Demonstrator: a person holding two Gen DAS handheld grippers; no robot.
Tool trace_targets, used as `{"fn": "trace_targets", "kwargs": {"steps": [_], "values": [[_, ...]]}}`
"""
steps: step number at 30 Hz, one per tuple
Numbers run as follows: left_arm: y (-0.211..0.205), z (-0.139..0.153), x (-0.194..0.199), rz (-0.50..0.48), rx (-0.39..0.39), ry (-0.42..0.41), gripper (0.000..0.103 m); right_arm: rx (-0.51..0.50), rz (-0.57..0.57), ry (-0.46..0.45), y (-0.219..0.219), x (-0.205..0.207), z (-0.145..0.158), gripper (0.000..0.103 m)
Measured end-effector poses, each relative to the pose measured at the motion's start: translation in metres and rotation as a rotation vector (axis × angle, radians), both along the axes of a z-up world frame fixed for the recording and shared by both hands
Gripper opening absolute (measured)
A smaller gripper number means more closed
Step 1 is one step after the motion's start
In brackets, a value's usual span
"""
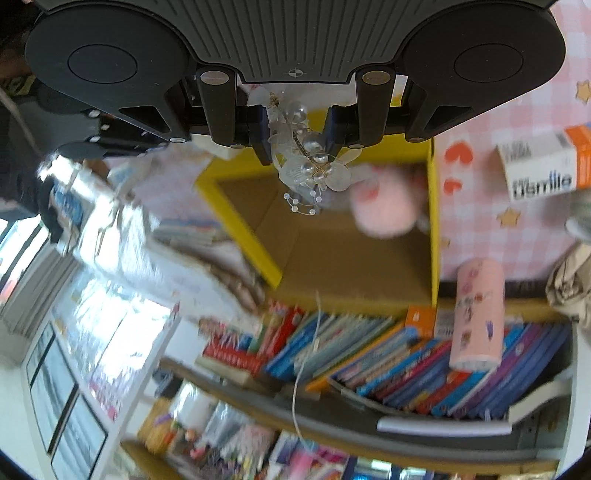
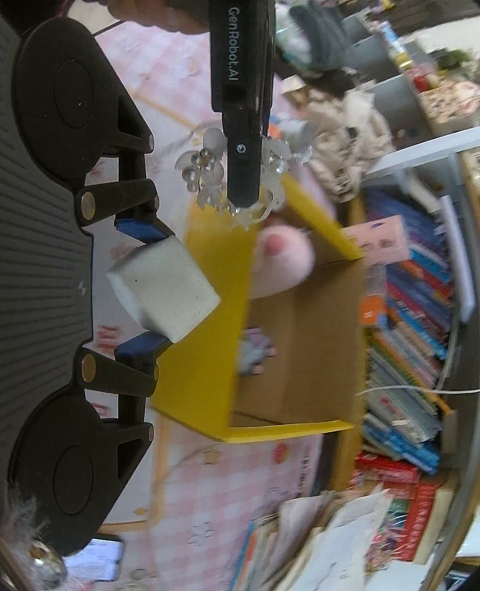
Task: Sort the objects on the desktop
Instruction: 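Lift and carry the sponge and pearl ornament toward the yellow box with both tools, then lower the ornament into the box and open the left tool while the right tool releases the sponge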
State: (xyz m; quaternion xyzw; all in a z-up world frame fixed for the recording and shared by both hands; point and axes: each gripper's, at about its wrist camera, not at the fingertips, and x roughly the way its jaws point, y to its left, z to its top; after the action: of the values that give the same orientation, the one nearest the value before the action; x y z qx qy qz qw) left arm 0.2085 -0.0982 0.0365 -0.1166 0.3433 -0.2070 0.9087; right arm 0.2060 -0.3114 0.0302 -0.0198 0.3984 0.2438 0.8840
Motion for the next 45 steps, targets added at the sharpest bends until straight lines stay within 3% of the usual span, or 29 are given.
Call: {"fn": "trace_targets", "kwargs": {"steps": [13, 17, 20, 24, 30, 33, 40, 45], "values": [[-0.015, 0.074, 0.072, 0.047, 0.073, -0.270, 0.026, -0.016, 0.092, -0.213, 0.008, 0.091, 0.049, 0.049], [-0.017, 0.096, 0.092, 0.075, 0.058, -0.350, 0.026, -0.037, 0.103, -0.269, 0.011, 0.121, 0.056, 0.049], [-0.017, 0.100, 0.108, 0.093, 0.044, -0.360, 0.026, -0.052, 0.110, -0.283, 0.012, 0.144, 0.055, 0.049], [-0.016, 0.078, 0.132, 0.104, 0.037, -0.282, 0.026, -0.109, 0.142, -0.252, 0.018, 0.169, 0.037, 0.049], [-0.019, 0.011, 0.165, 0.113, 0.137, -0.055, 0.027, -0.261, 0.262, -0.169, 0.033, 0.192, -0.009, 0.049], [-0.021, -0.014, 0.172, 0.108, 0.191, 0.016, 0.027, -0.337, 0.331, -0.142, 0.042, 0.197, -0.028, 0.049], [-0.025, -0.044, 0.179, 0.090, 0.267, 0.103, 0.028, -0.486, 0.441, -0.109, 0.063, 0.204, -0.053, 0.049], [-0.026, -0.049, 0.182, 0.091, 0.289, 0.130, 0.030, -0.505, 0.464, -0.086, 0.071, 0.214, -0.057, 0.049]]}}
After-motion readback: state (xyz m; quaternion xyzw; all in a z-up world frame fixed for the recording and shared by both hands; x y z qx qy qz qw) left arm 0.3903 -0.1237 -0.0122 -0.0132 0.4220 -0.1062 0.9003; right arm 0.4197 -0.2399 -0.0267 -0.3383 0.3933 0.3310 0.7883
